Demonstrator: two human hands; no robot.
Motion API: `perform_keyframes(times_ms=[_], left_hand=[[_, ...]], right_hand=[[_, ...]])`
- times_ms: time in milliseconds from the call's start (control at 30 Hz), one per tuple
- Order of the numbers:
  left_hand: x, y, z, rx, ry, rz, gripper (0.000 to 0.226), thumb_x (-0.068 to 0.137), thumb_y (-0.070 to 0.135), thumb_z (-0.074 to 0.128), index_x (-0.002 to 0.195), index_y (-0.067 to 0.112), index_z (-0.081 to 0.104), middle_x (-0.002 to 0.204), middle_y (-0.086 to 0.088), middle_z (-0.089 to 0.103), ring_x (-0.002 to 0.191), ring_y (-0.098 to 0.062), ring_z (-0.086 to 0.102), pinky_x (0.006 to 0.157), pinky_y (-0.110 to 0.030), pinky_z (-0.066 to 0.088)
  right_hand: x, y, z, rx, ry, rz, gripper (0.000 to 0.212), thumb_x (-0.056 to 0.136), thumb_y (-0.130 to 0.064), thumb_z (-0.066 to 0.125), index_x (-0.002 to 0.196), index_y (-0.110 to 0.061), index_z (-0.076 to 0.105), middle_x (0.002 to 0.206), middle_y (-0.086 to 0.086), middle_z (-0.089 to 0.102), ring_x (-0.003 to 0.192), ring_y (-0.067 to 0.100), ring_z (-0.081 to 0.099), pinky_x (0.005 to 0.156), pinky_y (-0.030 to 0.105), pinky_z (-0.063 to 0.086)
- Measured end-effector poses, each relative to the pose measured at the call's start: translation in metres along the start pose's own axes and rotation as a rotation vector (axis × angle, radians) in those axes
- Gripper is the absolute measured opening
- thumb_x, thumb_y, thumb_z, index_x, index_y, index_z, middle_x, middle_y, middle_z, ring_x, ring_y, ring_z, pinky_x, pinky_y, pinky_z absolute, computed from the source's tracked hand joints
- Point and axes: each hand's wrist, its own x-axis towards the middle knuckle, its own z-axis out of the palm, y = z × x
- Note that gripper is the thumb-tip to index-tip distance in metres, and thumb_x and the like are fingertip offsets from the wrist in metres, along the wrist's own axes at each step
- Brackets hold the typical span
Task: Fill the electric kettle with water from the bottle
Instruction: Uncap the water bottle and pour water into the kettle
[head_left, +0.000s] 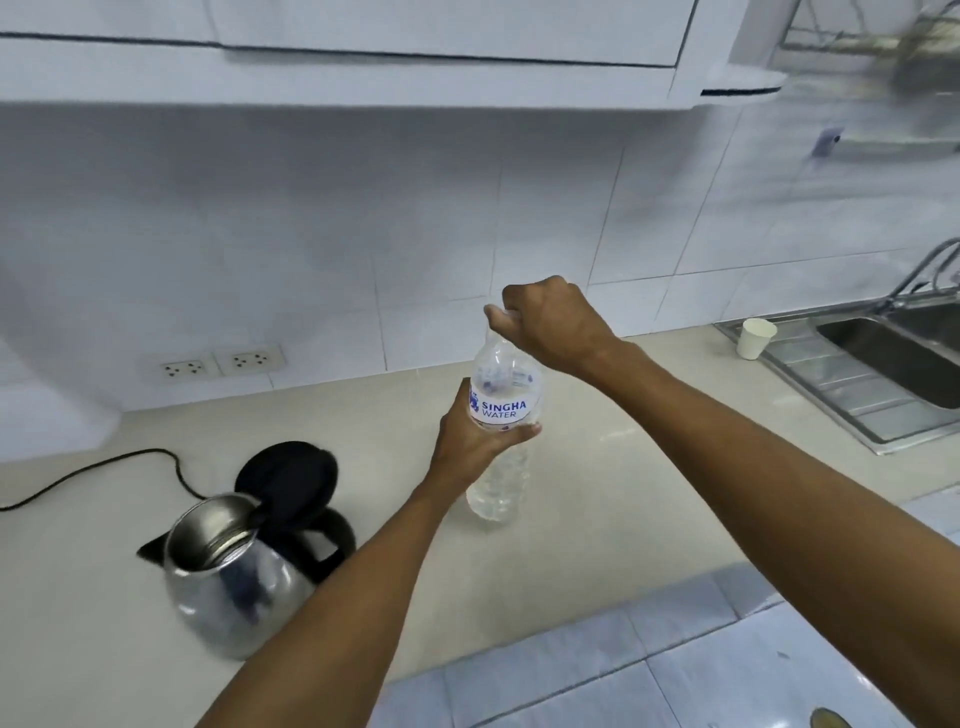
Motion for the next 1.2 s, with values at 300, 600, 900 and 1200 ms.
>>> perform_keyframes(times_ms=[300, 600, 900, 1200], left_hand=[[-0.114, 0.042, -0.073, -0.007, -0.052, 0.053, 0.075, 0.061, 0.044, 0.1, 0.124, 0.034, 0.06, 0.115, 0.015, 0.076, 0.106, -0.005, 0.073, 0.1, -0.04, 0.058], [-0.193, 0.048, -0.149, 0.002, -0.017, 0.051, 0.078, 0.064, 0.026, 0.101, 0.13, 0.024, 0.058, 0.119, 0.002, 0.075, 0.111, -0.017, 0.073, 0.101, -0.044, 0.059], [-0.243, 0.031, -0.219, 0.168, -0.049, -0.029, 0.074, 0.067, 0.025, 0.1, 0.13, 0.025, 0.06, 0.119, 0.006, 0.076, 0.111, -0.01, 0.073, 0.098, -0.035, 0.059], [-0.25, 0.033, -0.3, 0.428, -0.035, -0.137, 0.079, 0.059, 0.043, 0.099, 0.125, 0.039, 0.056, 0.114, 0.017, 0.075, 0.103, -0.003, 0.071, 0.094, -0.034, 0.058]], right_hand=[[-0.064, -0.087, -0.056, 0.08, -0.092, -0.113, 0.043, 0.106, -0.037, 0.045, 0.079, -0.004, 0.051, 0.063, 0.005, 0.05, 0.063, 0.029, 0.047, 0.052, 0.033, 0.028], [-0.088, -0.175, -0.076, 0.138, -0.228, -0.298, 0.031, 0.106, -0.036, 0.046, 0.113, -0.015, 0.067, 0.1, 0.003, 0.068, 0.089, 0.019, 0.057, 0.078, 0.034, 0.045], [-0.087, -0.249, -0.049, 0.1, -0.305, -0.206, 0.048, 0.101, -0.052, 0.051, 0.074, -0.013, 0.055, 0.068, 0.0, 0.055, 0.077, 0.023, 0.053, 0.063, 0.033, 0.039], [-0.073, -0.275, -0.009, 0.382, -0.358, -0.248, 0.024, 0.102, -0.041, 0.054, 0.1, -0.018, 0.061, 0.083, 0.0, 0.068, 0.057, 0.011, 0.066, 0.068, 0.031, 0.052]])
